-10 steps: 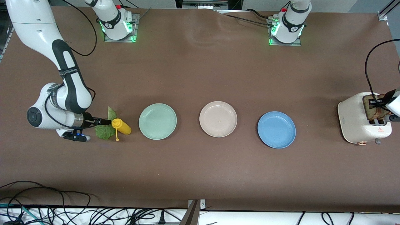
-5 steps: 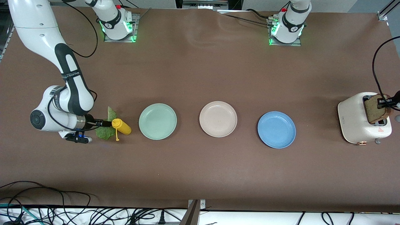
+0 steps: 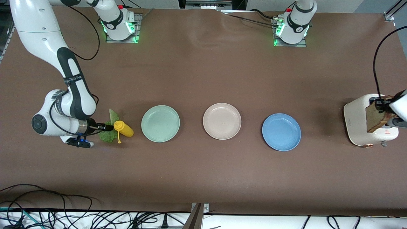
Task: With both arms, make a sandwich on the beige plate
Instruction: 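Place the toast on the beige plate while the right gripper lifts lettuce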
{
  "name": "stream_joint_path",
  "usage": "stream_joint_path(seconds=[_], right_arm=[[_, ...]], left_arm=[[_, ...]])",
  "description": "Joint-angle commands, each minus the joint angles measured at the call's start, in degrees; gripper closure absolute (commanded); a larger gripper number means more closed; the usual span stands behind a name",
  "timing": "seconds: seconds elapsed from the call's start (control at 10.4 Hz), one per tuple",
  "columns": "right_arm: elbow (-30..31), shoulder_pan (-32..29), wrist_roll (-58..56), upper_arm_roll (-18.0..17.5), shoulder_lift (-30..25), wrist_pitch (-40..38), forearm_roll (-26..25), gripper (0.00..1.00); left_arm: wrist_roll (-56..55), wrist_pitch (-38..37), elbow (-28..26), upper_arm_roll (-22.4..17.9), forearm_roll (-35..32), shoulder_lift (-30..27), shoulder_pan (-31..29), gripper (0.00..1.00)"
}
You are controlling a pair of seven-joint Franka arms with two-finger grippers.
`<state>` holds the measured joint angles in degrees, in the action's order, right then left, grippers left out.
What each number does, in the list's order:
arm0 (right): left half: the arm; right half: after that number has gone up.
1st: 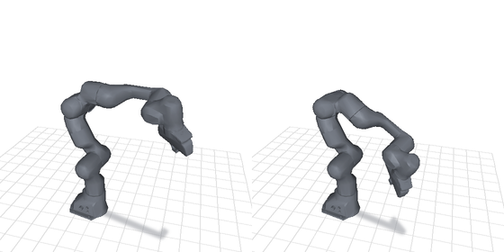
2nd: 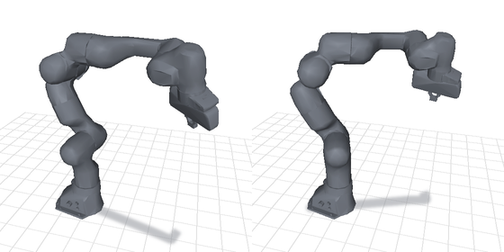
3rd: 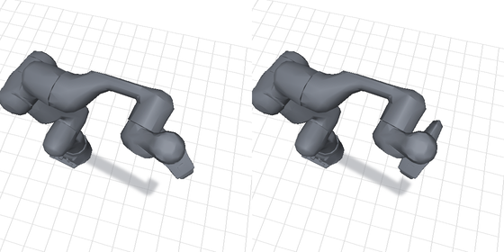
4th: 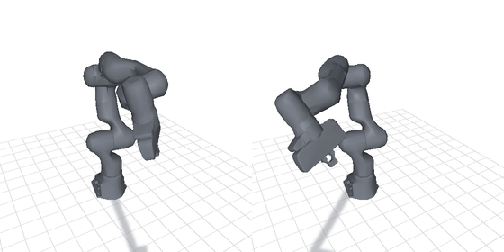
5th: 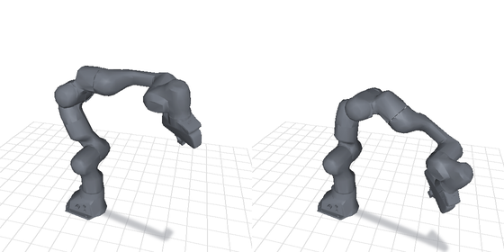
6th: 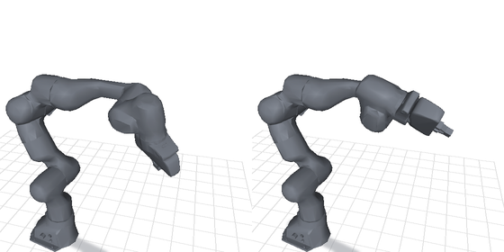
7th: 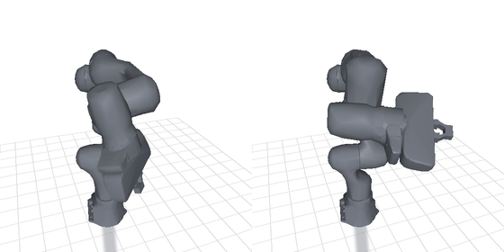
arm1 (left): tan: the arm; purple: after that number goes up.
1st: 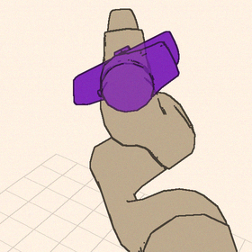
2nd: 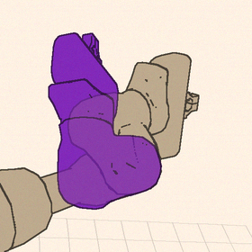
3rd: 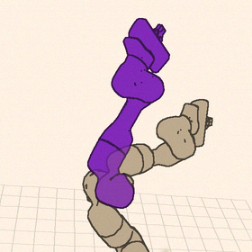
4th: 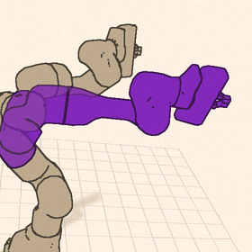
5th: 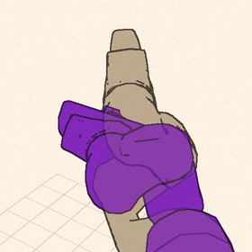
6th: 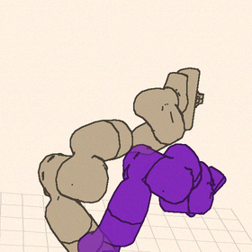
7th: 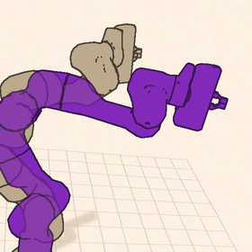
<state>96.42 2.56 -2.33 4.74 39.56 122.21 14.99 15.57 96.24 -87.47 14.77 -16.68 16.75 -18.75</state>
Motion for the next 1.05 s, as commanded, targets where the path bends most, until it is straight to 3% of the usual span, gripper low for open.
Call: stream_joint_path(seconds=[0.0,0.1,0.29,0.67,0.96], right_arm=[[-1.7,0.1,0.0,0.0,0.9,-1.1,0.2,1.0],[-1.7,0.2,0.2,0.0,0.8,-1.3,0.2,1.0],[-2.6,0.2,0.2,0.1,0.5,-3.6,0.1,1.0],[-6.3,-0.1,0.1,0.3,0.3,-10.9,-1.0,1.0],[-12.2,-0.3,-0.1,0.9,-0.4,-21.2,-4.0,1.0]], left_arm=[[1.4,-2.9,1.1,3.7,0.8,1.7,3.6,1.0],[1.2,-3.0,1.2,3.8,1.0,3.7,6.9,1.0],[1.2,-2.6,1.4,3.8,8.1,8.0,11.3,1.0],[-4.8,-1.7,10.5,3.8,31.5,19.8,17.9,1.0],[-4.8,6.2,10.8,3.8,45.6,26.6,19.8,1.0]])
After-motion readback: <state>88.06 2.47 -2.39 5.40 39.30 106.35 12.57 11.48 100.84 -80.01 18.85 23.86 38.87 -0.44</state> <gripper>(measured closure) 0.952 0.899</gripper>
